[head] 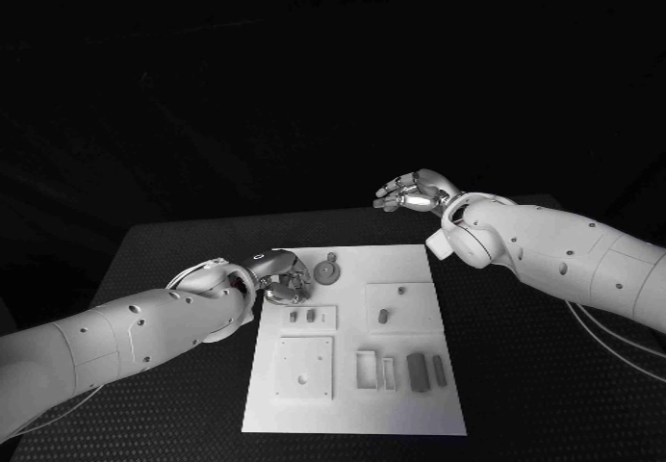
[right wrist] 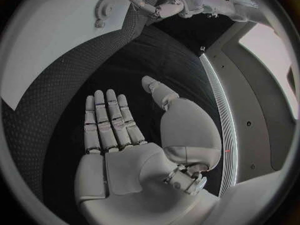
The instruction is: Assemble the parts on the task board
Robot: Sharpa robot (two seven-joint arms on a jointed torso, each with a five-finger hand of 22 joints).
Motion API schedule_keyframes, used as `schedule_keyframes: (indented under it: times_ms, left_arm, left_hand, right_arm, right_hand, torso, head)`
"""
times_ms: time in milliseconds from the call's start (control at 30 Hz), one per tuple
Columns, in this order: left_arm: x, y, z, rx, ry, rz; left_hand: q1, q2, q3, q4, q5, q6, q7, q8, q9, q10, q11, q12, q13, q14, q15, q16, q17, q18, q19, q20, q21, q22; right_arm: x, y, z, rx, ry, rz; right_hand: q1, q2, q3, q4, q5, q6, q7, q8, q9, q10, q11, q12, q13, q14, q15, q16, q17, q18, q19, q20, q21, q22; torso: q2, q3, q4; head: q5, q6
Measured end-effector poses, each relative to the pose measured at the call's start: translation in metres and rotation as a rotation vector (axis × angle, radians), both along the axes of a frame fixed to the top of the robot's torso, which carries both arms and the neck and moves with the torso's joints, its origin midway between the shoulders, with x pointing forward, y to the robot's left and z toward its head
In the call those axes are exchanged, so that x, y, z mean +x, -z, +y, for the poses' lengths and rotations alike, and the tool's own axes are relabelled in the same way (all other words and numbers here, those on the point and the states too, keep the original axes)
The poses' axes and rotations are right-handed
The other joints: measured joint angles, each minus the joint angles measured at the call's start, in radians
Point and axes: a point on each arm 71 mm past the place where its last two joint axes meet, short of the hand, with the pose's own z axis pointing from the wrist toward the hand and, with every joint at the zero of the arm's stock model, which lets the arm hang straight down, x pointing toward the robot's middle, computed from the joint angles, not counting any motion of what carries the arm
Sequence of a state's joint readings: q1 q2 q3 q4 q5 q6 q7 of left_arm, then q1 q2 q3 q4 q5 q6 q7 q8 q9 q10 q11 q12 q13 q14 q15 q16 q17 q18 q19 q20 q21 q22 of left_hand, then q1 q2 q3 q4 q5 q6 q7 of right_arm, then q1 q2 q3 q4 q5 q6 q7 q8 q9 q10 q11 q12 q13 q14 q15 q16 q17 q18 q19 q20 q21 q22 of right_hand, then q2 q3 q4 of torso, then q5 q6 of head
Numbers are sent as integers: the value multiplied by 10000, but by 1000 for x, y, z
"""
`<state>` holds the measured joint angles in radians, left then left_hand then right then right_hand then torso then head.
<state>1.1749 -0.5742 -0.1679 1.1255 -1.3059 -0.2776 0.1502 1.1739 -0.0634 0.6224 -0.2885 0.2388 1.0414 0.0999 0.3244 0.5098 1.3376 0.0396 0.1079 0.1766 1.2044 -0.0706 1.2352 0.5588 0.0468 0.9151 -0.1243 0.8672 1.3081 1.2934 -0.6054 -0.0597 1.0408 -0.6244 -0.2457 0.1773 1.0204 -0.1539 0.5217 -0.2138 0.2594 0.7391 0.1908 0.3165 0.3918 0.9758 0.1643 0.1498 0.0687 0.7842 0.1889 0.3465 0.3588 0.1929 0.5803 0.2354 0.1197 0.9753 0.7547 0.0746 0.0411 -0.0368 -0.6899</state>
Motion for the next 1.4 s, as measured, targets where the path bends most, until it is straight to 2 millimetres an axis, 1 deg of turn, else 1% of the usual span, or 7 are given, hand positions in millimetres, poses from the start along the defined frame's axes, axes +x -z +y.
schedule_keyframes:
  times_ms: [733, 800, 867, 967, 1100, 1233, 1400]
  left_arm:
    - [1, 0, -6, 505, 206, -166]
    - [1, 0, -5, 510, 208, -166]
    - [0, 1, -5, 520, 205, -157]
    - [-2, 6, -4, 598, 172, -29]
    - [-3, 9, -2, 643, 105, 50]
    - [-3, 9, 1, 665, 0, 71]
    - [-2, 9, 2, 653, -59, 83]
  left_hand:
    - [37, -40, 17, 17, -37, -1, 3, -59, 28, 88, -37, -2, 40, -15, -5, 0, -10, -23, 10, 10, 0, -3]
    - [37, -40, 17, 17, -116, -1, 3, -73, 21, 89, -37, 4, 35, -38, -7, -39, -10, -42, -26, -25, 0, -3]
    - [37, -41, 17, 17, -216, -258, 223, -221, -61, 90, -37, 5, 36, -51, -16, -39, -26, -90, -50, -3, 0, -3]
    - [90, -62, 49, 48, -388, -802, 358, -505, -179, 144, -16, 6, 53, -107, -69, -39, -26, -71, -81, -8, 0, -3]
    - [107, -177, 16, 14, -677, -1188, 356, -674, -312, 153, -7, 0, 82, -118, -80, -39, -26, -66, -81, -9, 0, -4]
    - [89, -302, -12, 42, -677, -1632, 336, -926, -422, 203, -57, -34, 111, -134, -96, -39, -26, -6, -81, -9, 0, -5]
    - [141, -354, -38, 68, -677, -1958, 295, -1044, -489, 294, -109, -36, 177, -134, -96, 8, -25, -2, -17, 11, 0, -5]
  right_arm:
    - [0, 0, -1, -6, 14, 2]
    - [0, 0, -1, -6, 15, 2]
    - [0, 0, -2, -5, 18, 1]
    - [0, 0, -2, -9, 32, 0]
    - [0, 0, -5, -21, 75, 0]
    - [0, 0, -6, -29, 91, 3]
    - [0, 0, -6, -31, 99, 6]
  right_hand:
    - [0, 0, 0, 0, 0, 0, 0, -1, -8, 0, 0, 0, 0, 0, 0, 40, -8, 0, 0, 0, 0, 8]
    - [0, 0, 0, 0, 0, 0, 0, -1, -7, 0, 0, 0, 0, 0, 0, 40, -8, 0, 0, 0, 0, 8]
    - [0, 0, 0, 0, 0, 0, 0, -1, -7, 0, 0, 0, 0, 0, 0, 40, -8, 0, 0, 0, 0, 7]
    - [0, 0, 0, 0, 0, 0, 0, -1, -7, 0, 0, 0, 0, 0, 0, 40, -8, 1, 0, 0, 0, 17]
    - [0, 0, 0, 0, 0, 0, 0, -1, -7, 0, 0, 0, 0, 0, 0, 40, -16, 0, 0, 0, 0, 16]
    - [0, 0, 0, 0, 0, 0, 0, -1, -7, 8, 8, 0, 0, 0, 0, 40, -17, 1, 0, 0, -38, 16]
    - [0, 0, 0, 0, 0, 0, 0, -1, -6, 36, 36, 0, 0, 0, 0, 40, -16, 1, 0, 0, -38, 15]
  torso:
    - [-5, -3, 6]
    - [-5, -3, 5]
    - [-4, -4, 5]
    - [-3, -5, 5]
    - [-3, -6, 8]
    - [0, -12, 16]
    - [1, -18, 16]
  head:
    - [-57, -28]
    - [-63, -26]
    - [-78, -25]
    - [-85, -25]
    - [-85, -21]
    - [-100, -12]
    - [-110, 7]
